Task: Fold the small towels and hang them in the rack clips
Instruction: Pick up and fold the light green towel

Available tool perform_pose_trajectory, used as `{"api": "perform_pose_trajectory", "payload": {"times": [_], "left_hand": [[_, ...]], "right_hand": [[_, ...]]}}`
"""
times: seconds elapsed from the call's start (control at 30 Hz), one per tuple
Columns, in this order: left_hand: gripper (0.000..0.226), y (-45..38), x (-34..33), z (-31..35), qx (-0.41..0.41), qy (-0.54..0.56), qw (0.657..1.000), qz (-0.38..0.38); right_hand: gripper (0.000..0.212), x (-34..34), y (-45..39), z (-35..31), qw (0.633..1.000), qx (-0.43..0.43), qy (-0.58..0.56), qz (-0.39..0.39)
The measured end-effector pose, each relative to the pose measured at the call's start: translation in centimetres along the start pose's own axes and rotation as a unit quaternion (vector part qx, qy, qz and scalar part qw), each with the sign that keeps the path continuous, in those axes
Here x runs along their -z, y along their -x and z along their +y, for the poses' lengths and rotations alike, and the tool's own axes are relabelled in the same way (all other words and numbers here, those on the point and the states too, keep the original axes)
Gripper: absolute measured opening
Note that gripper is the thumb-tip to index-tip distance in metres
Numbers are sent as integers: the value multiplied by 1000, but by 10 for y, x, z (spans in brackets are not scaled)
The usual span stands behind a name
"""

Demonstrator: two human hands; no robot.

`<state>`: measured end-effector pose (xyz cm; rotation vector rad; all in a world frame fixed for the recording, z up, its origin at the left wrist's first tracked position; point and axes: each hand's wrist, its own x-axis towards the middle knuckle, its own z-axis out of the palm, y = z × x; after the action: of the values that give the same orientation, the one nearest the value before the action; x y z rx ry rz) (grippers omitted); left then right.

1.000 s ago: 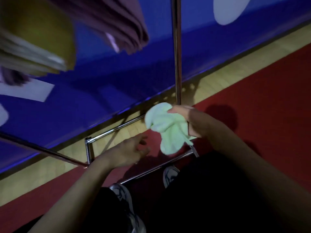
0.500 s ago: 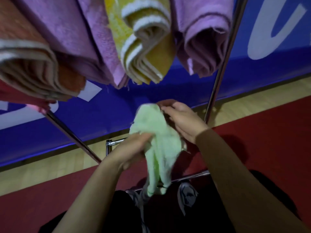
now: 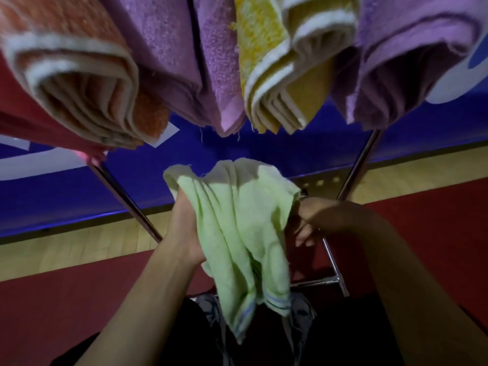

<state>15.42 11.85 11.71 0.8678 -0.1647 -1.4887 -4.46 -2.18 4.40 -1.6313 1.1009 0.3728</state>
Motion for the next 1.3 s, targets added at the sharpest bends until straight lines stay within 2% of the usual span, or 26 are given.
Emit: {"api": "perform_pose_trajectory", "payload": {"times": [0.07,0.13,0.2,0.27,0.33,0.43,0.5,0.57,0.6,0.67,0.73,0.8,0.87,0.93,1.0,1.07,1.1,1.17,1.23,1.3], "left_hand": [[29,-4,1,4,3,35,999,-12],[16,-1,-3,5,-10,28,999,-13],[8,-5,-1,0,-3,35,999,30],[17,-6,-4,0,11,60,998,1],[34,-5,-9,0,35,39,998,-25],[56,-2,-11,2,42,-28,995,-83],[62,0,-10,7,22,-76,995,-65],[61,-1,-7,13,-2,-98,995,-19],[58,-2,-7,14,-15,-99,995,8],[55,-5,-4,15,-36,-112,991,67],[72,-6,-2,18,-25,-171,980,100],[75,-7,2,19,-32,-302,945,120],[54,-6,11,21,-62,-484,864,127],[35,-6,22,26,-79,-594,786,156],[31,-5,31,34,-88,-625,755,179],[40,-3,39,44,-93,-633,745,190],[47,-2,42,48,-99,-629,747,193],[46,0,46,54,-98,-591,776,196],[35,1,47,58,-84,-541,812,204],[38,-1,51,61,-84,-523,821,212]], "right_hand": [[24,0,8,-1,999,-14,15,26],[41,-8,25,-12,998,-7,63,-13],[46,-19,33,-20,999,32,25,-28],[29,-22,31,-25,995,101,-2,23],[27,-20,25,-31,977,164,-14,135],[58,-14,26,-37,921,162,-243,258],[56,-8,24,-38,863,179,-380,279],[50,0,31,-40,803,209,-492,263],[52,3,36,-40,782,225,-535,228],[62,8,45,-42,767,241,-575,148],[69,9,49,-44,772,251,-568,131],[55,8,45,-42,794,266,-507,204],[41,8,42,-39,809,273,-447,265],[39,9,45,-36,813,279,-422,287],[37,14,47,-34,815,272,-401,318],[42,18,47,-32,820,260,-363,358],[53,19,47,-31,823,252,-338,380],[76,22,44,-28,830,229,-282,424],[71,26,44,-26,826,217,-250,457],[57,29,45,-26,814,218,-241,481]]}}
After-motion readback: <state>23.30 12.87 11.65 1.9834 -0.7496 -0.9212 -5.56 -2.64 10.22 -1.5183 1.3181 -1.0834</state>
